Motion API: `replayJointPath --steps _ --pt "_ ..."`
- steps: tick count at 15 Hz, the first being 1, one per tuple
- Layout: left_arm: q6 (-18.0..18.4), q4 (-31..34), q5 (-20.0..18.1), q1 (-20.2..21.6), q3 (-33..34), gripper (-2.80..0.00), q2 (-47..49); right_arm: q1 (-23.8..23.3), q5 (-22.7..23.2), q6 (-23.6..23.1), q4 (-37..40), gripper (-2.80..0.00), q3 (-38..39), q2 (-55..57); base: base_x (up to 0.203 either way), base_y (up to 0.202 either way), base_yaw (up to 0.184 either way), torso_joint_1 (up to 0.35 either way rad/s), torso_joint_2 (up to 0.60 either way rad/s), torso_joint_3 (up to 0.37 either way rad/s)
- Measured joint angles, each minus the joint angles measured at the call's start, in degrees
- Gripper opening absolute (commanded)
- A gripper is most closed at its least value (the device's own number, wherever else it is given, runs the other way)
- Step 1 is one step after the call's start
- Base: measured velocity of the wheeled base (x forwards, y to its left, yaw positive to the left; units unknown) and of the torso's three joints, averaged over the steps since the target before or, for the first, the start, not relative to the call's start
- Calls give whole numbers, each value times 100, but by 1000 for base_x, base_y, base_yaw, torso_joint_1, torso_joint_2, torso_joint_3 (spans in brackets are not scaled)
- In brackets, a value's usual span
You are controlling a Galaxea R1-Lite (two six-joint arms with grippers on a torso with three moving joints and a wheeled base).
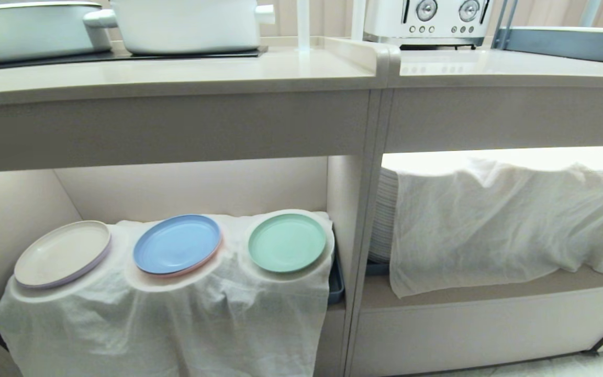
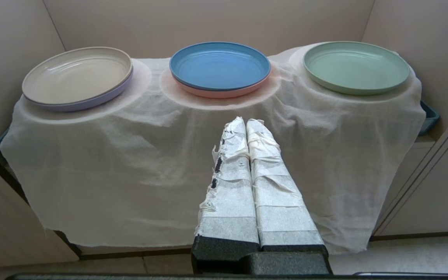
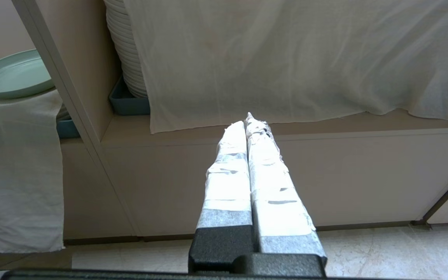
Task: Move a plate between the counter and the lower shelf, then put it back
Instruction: Pick up the plate in the cupboard
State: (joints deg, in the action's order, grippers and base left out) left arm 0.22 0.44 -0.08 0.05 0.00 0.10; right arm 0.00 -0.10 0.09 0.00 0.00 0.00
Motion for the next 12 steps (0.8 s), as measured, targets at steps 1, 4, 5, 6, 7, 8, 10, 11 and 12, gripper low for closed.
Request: replayJointPath --steps 1,4,5,6,7,8,10,11,12 --pt "5 -2 -2 0 0 -280 0 0 2 1 0 -280 0 0 0 0 0 0 0 0" --pt "-17 -6 -10 0 0 -280 -2 0 -1 -1 0 -280 0 0 0 0 0 0 0 0" --pt "-17 -6 -10 -2 0 -280 -2 0 1 -1 0 -280 0 0 0 0 0 0 0 0" --pt "-20 -6 -3 0 0 -280 -2 0 2 1 0 -280 0 0 0 0 0 0 0 0" --pt "-20 -9 -8 0 0 -280 -2 0 2 -2 0 -280 0 0 0 0 0 0 0 0" --pt "-20 -9 -13 0 0 -280 -2 0 1 1 0 -280 0 0 0 0 0 0 0 0" --pt "-22 -9 -10 0 0 -280 -2 0 0 1 0 -280 0 0 0 0 0 0 0 0" --pt "-16 -10 -10 0 0 -280 -2 0 2 -2 0 -280 0 0 0 0 0 0 0 0" --pt "23 -10 -14 0 0 -280 -2 0 0 1 0 -280 0 0 0 0 0 0 0 0"
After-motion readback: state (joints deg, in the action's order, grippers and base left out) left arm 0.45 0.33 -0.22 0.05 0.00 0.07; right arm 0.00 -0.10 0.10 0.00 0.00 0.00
